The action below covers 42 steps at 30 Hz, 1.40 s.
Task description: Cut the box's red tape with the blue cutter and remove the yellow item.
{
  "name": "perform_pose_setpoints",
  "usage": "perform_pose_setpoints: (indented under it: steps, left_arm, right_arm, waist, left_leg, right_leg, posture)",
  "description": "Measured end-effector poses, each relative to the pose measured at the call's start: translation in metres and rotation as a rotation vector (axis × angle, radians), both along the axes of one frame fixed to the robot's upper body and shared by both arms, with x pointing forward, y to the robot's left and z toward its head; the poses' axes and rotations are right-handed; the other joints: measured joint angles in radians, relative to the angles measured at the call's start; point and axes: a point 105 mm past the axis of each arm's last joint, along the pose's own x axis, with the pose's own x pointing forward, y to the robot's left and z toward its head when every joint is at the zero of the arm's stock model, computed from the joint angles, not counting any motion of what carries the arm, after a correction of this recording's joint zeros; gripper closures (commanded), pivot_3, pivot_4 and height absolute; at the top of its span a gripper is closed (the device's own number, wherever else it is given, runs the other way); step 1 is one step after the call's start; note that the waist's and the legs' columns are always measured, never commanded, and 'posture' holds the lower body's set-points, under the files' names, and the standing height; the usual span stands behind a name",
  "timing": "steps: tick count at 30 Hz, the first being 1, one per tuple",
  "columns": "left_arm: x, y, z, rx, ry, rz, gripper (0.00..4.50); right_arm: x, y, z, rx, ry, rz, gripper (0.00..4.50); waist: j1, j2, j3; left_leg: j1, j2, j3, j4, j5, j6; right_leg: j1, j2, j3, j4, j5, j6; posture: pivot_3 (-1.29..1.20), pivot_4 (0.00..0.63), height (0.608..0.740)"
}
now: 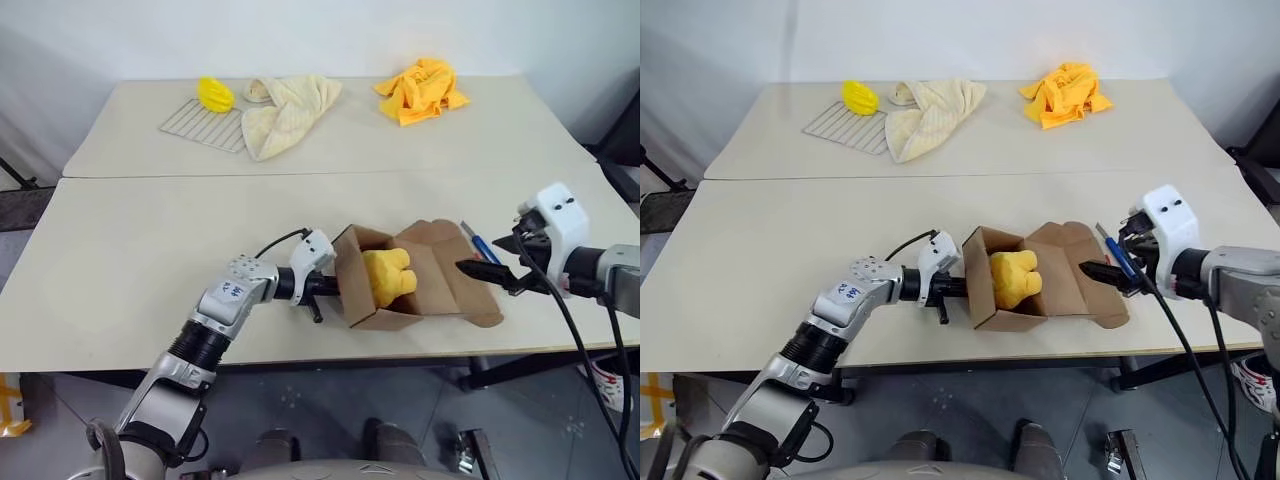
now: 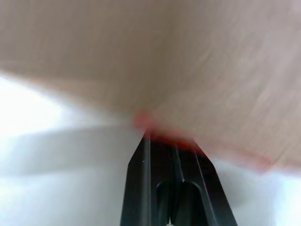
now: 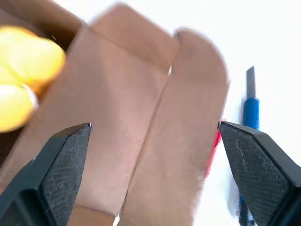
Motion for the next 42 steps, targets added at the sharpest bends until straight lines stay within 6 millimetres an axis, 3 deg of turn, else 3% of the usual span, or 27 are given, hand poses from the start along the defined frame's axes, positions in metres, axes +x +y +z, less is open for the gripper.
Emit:
perform_pose_setpoints:
  steps: [2, 7, 10, 12, 15, 18, 20, 25, 29, 32, 33, 42]
  left_arm:
    - [0.005, 0.014, 0.000, 0.008, -0.008, 0.035, 4.50]
    - [0.028, 0.073, 0.008, 0.029, -0.050, 0.200, 4.50]
    - [0.046, 0.114, 0.019, 0.033, -0.091, 0.363, 4.50]
    - [0.056, 0.126, 0.038, 0.013, -0.118, 0.434, 4.50]
    - [0.069, 0.111, 0.104, -0.083, -0.236, 0.409, 4.50]
    - [0.061, 0.072, 0.174, -0.202, -0.367, 0.256, 4.12]
    - [0.049, 0.043, 0.188, -0.216, -0.390, 0.125, 3.71]
    - [0.024, -0.029, 0.157, -0.185, -0.268, -0.160, 2.13]
    - [0.004, -0.081, 0.157, -0.118, -0.269, -0.338, 1.02]
    - [-0.009, -0.107, 0.148, -0.063, -0.276, -0.438, 0.19]
    - [-0.011, -0.111, 0.142, -0.037, -0.270, -0.456, 0.03]
    - [-0.011, -0.114, 0.086, 0.311, -0.317, -0.547, 0.03]
  right_arm:
    - [-0.004, 0.000, 0.006, 0.003, -0.015, 0.025, 0.02]
    - [-0.014, -0.012, 0.020, -0.018, -0.039, 0.036, 0.02]
    - [-0.018, -0.014, 0.020, -0.025, -0.033, 0.063, 0.02]
    - [-0.020, -0.016, 0.021, -0.021, -0.038, 0.066, 0.02]
    - [-0.022, -0.019, 0.022, -0.026, -0.043, 0.073, 0.02]
    - [-0.025, -0.021, 0.019, -0.023, -0.033, 0.075, 0.00]
    - [-0.027, -0.022, 0.018, -0.023, -0.034, 0.073, 0.00]
    - [-0.033, -0.026, 0.015, -0.030, -0.035, 0.060, 0.00]
    - [-0.043, -0.030, 0.013, -0.029, -0.048, 0.039, 0.00]
    - [-0.053, -0.033, 0.009, -0.020, -0.050, 0.013, 0.00]
    - [-0.056, -0.035, 0.008, -0.022, -0.051, 0.000, 0.00]
    - [-0.077, -0.042, 0.003, -0.021, -0.062, -0.078, 0.00]
  waist:
    - [-0.009, 0.000, 0.000]
    - [-0.029, 0.000, 0.000]
    - [-0.033, 0.000, 0.000]
    - [-0.026, -0.003, 0.002]
    - [0.003, -0.008, 0.005]
    - [0.018, -0.007, 0.005]
    - [0.018, -0.006, 0.004]
    - [0.010, -0.007, 0.005]
    - [0.018, -0.007, 0.005]
    - [0.018, -0.007, 0.005]
    - [0.018, -0.007, 0.005]
    - [0.011, -0.007, 0.005]
  left_leg:
    - [0.000, 0.000, 0.000, 0.000, 0.000, 0.000]
    - [0.003, 0.001, 0.002, 0.000, 0.000, 0.000]
    - [0.003, 0.002, 0.001, 0.000, 0.000, 0.000]
    - [0.001, 0.001, 0.001, 0.000, 0.000, 0.000]
    - [-0.004, 0.000, -0.001, 0.003, 0.000, 0.000]
    - [-0.004, -0.002, -0.001, 0.003, -0.002, 0.003]
    - [-0.003, -0.003, 0.002, 0.001, -0.003, 0.004]
    - [-0.007, -0.001, 0.002, 0.000, -0.004, 0.004]
    - [-0.007, -0.001, 0.003, 0.001, -0.003, 0.004]
    - [-0.007, -0.001, 0.004, 0.001, -0.003, 0.004]
    - [-0.006, -0.001, 0.004, 0.001, -0.003, 0.004]
    - [-0.005, -0.001, 0.004, 0.001, -0.004, 0.004]
  right_leg:
    - [0.000, 0.000, 0.000, 0.001, 0.000, 0.000]
    - [0.000, 0.001, 0.002, 0.004, 0.000, 0.000]
    - [0.000, 0.001, 0.003, 0.005, 0.000, -0.001]
    - [-0.002, 0.000, 0.003, 0.005, 0.000, -0.001]
    - [-0.004, 0.000, 0.000, 0.005, 0.000, 0.000]
    - [-0.004, -0.002, -0.001, 0.004, 0.000, 0.000]
    - [-0.004, -0.002, -0.002, 0.003, 0.000, 0.000]
    - [-0.004, -0.001, -0.008, -0.004, 0.001, 0.001]
    - [-0.004, -0.001, -0.008, -0.005, 0.001, 0.002]
    - [-0.003, -0.002, -0.007, -0.006, 0.002, 0.003]
    - [-0.003, -0.001, -0.007, -0.005, 0.002, 0.003]
    - [-0.003, -0.001, -0.005, -0.004, 0.002, 0.003]
  posture:
    - [0.00, 0.150, 0.740]
    - [0.00, 0.150, 0.740]
    - [0.00, 0.150, 0.740]
    - [0.00, 0.150, 0.740]
    - [0.00, 0.150, 0.740]
    - [0.00, 0.150, 0.740]
    - [0.00, 0.150, 0.740]
    - [0.00, 0.150, 0.740]
    - [0.00, 0.150, 0.740]
    - [0.00, 0.150, 0.740]
    - [0.00, 0.150, 0.740]
    - [0.00, 0.150, 0.740]
